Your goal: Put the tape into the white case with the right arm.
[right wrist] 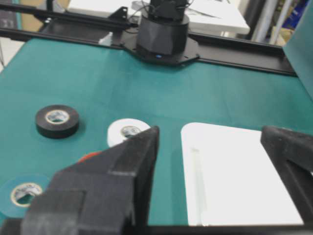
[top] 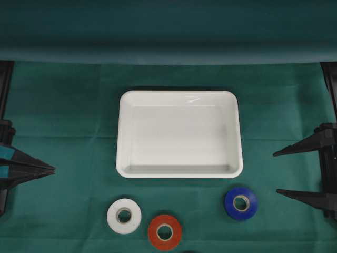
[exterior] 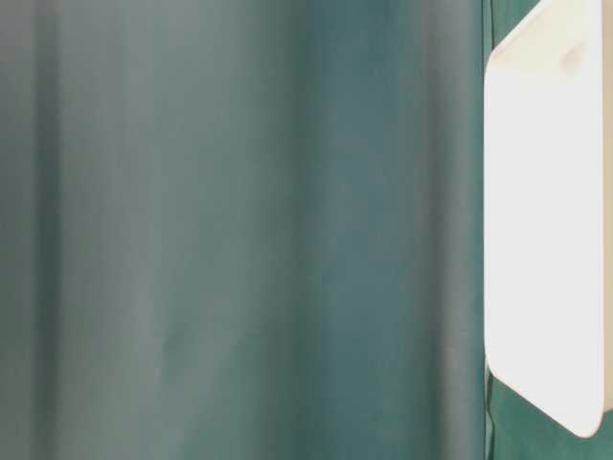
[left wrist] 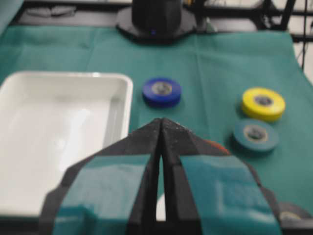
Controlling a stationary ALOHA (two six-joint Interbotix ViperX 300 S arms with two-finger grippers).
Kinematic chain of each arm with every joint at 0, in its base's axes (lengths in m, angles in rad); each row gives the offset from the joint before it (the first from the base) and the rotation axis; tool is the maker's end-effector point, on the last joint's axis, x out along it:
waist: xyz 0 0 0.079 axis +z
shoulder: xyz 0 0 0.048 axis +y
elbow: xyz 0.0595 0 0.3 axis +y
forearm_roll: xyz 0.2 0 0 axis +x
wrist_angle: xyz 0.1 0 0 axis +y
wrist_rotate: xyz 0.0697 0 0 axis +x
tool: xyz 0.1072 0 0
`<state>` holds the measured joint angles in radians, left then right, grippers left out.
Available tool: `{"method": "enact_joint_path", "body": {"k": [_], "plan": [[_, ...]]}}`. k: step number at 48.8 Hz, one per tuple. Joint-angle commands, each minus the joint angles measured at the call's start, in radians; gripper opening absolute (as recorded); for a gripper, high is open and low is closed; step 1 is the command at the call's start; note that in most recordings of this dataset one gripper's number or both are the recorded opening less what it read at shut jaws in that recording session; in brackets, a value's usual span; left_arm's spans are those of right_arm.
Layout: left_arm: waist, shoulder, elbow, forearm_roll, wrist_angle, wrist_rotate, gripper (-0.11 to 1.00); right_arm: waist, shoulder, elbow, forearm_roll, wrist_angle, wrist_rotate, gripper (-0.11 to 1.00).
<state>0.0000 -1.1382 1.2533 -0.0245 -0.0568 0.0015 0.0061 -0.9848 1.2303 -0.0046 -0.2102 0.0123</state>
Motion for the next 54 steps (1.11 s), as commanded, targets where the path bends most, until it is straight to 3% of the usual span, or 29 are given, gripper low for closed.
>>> {"method": "enact_joint_path", "body": {"k": [1,23,47,54], "plan": [[-0.002,-0.046,0.012,-0.002,0.040,0.003,0.00,0.000,0.003,-0.009,-0.002,0.008,0.002,0.79],[0.000,-0.124,0.103,0.000,0.265,0.005,0.00,0.000,-0.011,0.006,-0.002,0.298,0.002,0.78],[0.002,-0.178,0.137,0.000,0.253,-0.005,0.00,0.002,-0.063,0.041,-0.002,0.308,0.000,0.78],[0.002,-0.178,0.141,0.000,0.247,-0.005,0.00,0.034,-0.044,0.051,-0.003,0.311,-0.002,0.78]]}}
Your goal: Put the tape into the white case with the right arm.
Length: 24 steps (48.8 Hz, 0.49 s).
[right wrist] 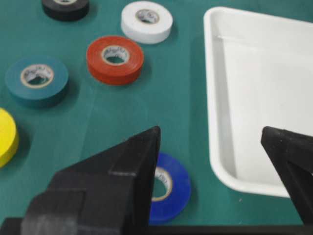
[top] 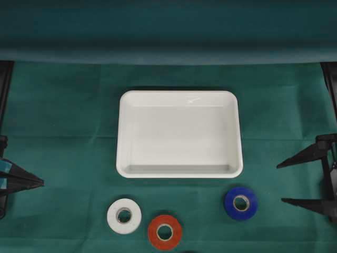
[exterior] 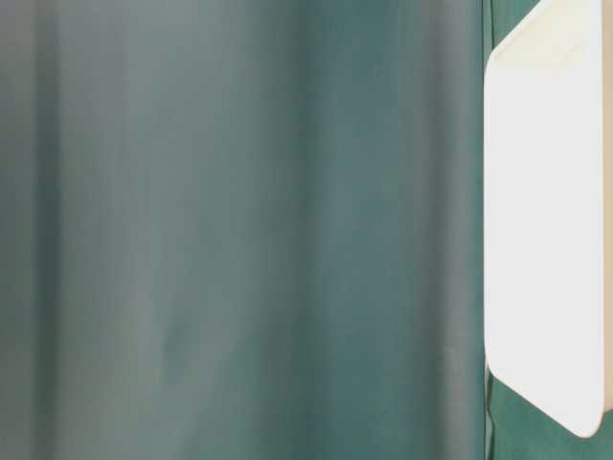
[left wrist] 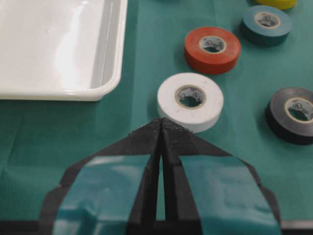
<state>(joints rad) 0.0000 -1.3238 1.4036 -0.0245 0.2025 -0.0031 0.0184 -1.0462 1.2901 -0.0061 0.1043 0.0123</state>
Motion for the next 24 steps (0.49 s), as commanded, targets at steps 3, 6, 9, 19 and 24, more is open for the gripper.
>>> {"method": "enact_joint_path", "body": {"k": [3,6,9,19,24], "plan": [[0.002,0.008,-0.006,0.000,-0.015,0.000,0.00,0.049,0.023,-0.005,-0.006,-0.003,-0.002,0.78],[0.002,0.008,-0.006,0.000,-0.017,0.000,0.00,0.078,0.025,0.000,-0.015,-0.008,-0.002,0.78],[0.002,0.008,-0.006,0.000,-0.017,0.000,0.00,0.104,0.026,0.005,-0.023,-0.011,0.000,0.78],[0.002,0.008,-0.006,0.000,-0.020,0.003,0.00,0.141,0.035,0.020,-0.026,-0.012,0.000,0.78],[0.006,0.008,-0.006,0.000,-0.018,0.003,0.00,0.141,0.040,0.018,-0.037,-0.012,0.000,0.78]]}}
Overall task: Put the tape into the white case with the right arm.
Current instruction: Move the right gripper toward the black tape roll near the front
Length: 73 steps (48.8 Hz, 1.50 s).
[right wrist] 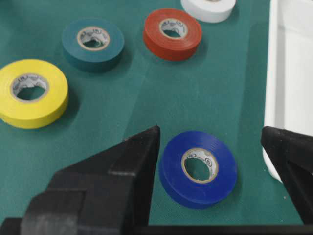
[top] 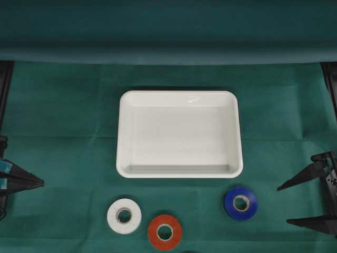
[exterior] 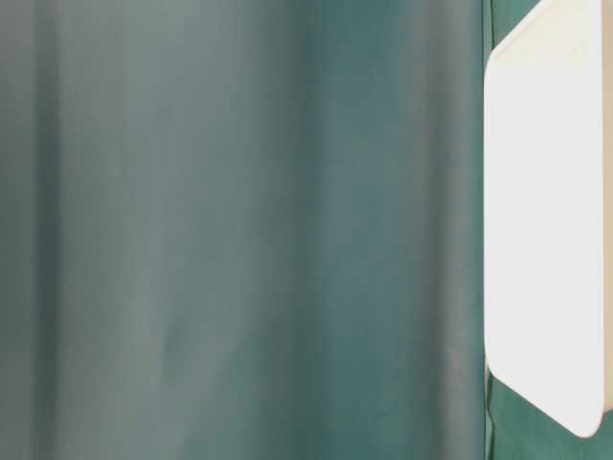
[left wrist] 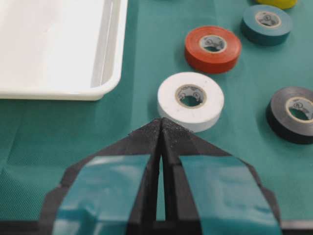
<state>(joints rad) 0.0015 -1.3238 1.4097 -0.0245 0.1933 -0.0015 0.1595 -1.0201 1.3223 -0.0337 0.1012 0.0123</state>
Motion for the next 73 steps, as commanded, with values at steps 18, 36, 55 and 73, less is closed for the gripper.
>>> {"method": "enact_joint_path", "body": {"k": [18,36,55,73], "plan": [[0.040,0.008,-0.012,0.000,-0.011,0.002,0.00,0.014,0.216,-0.124,-0.015,-0.055,0.000,0.78],[0.044,-0.031,0.000,0.000,-0.009,0.005,0.00,0.069,0.649,-0.407,-0.015,-0.132,-0.002,0.78],[0.046,-0.049,0.003,0.000,-0.009,0.006,0.00,0.112,1.034,-0.772,-0.014,-0.072,0.000,0.78],[0.046,-0.051,0.003,-0.002,-0.009,0.006,0.00,0.141,1.256,-1.032,-0.003,0.003,0.017,0.78]]}}
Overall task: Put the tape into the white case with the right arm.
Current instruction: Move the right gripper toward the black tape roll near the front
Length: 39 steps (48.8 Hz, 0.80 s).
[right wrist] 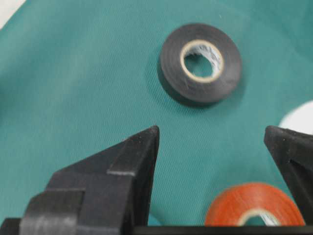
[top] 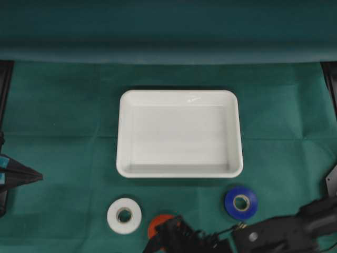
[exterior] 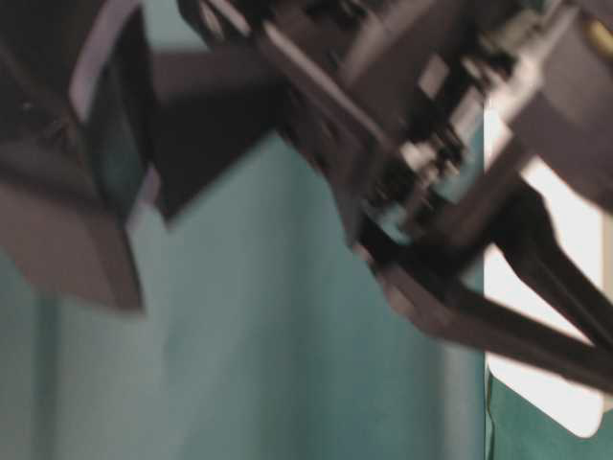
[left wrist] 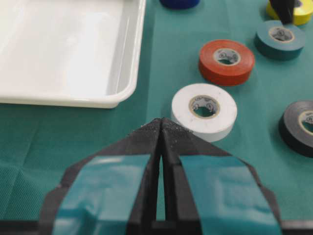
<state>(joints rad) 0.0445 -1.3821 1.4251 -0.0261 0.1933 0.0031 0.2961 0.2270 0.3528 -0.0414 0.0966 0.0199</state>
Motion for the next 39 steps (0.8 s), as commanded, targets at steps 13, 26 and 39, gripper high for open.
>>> {"method": "enact_joint_path", "body": {"k": [13,26,39], "plan": [[0.005,0.009,-0.009,0.002,-0.009,0.002,0.00,0.021,0.124,-0.216,0.005,0.087,0.029,0.78],[0.003,0.008,-0.006,0.002,-0.011,0.002,0.00,0.032,0.206,-0.316,0.003,0.107,0.032,0.78],[0.003,0.008,-0.003,0.000,-0.011,0.002,0.00,0.031,0.247,-0.357,-0.003,0.135,0.032,0.78]]}}
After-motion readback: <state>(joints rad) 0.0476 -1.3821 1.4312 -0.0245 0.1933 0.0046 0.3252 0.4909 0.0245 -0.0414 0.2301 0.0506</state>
